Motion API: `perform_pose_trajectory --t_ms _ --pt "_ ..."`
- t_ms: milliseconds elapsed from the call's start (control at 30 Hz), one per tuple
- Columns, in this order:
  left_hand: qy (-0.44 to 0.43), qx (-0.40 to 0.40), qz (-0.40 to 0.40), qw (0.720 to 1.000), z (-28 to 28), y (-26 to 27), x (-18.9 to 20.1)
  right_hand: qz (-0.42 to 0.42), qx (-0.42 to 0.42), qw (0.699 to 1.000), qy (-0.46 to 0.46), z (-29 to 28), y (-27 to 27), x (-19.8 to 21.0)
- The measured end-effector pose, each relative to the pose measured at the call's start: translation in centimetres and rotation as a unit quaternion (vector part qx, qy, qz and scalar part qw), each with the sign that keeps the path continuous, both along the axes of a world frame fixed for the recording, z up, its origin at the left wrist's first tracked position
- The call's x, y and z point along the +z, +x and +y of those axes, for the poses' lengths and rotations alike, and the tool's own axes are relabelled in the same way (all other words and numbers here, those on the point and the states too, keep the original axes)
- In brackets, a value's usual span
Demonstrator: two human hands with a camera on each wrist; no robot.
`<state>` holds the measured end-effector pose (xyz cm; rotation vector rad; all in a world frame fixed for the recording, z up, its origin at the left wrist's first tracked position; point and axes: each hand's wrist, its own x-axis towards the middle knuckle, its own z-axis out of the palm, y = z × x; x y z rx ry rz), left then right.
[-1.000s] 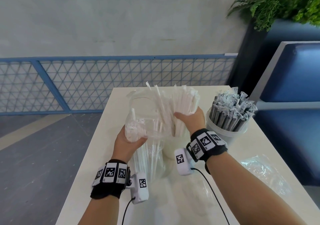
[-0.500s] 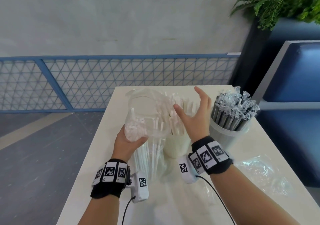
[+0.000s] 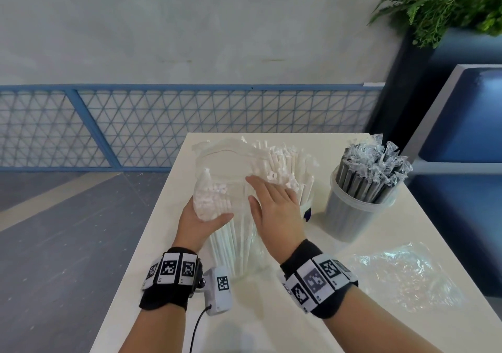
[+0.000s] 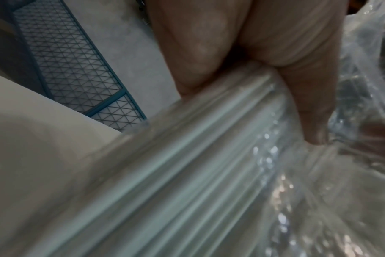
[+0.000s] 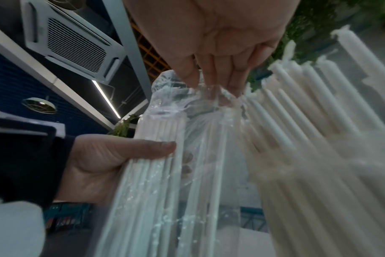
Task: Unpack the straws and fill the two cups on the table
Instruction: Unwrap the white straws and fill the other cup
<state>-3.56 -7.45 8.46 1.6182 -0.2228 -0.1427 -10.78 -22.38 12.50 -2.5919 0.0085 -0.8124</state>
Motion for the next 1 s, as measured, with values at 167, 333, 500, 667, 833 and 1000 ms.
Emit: perform_pose_trajectory --t_ms 167,333,500,667,833,1000 --pt "-0.024 -0.035 0.017 0.999 1.3 0.3 -0.1 0.034 0.087 0.993 0.070 1.6 -0.6 0.4" --pt "-0.030 -0.043 0.015 0.999 1.8 -0.2 -0.2 0.074 0.063 0.976 0.195 0.7 -0.2 0.4" --pt "-0.016 -0.058 0.008 0.998 1.7 -0.2 -0.3 0.157 0.113 0.938 0.287 0.3 0.1 -0.6" --pt "0.037 -0.135 0.026 0.990 1.8 -0.2 -0.3 0.107 0.109 0.959 0.238 1.1 0.0 -1.6" --pt "0.094 -0.185 0.049 0.977 0.9 -0.5 -0.4 0.200 0.112 0.950 0.211 2.2 0.5 -0.9" --pt "0.095 -0.204 0.063 0.972 0.8 -0.1 -0.9 0.199 0.096 0.910 0.352 3.0 1.4 -1.7"
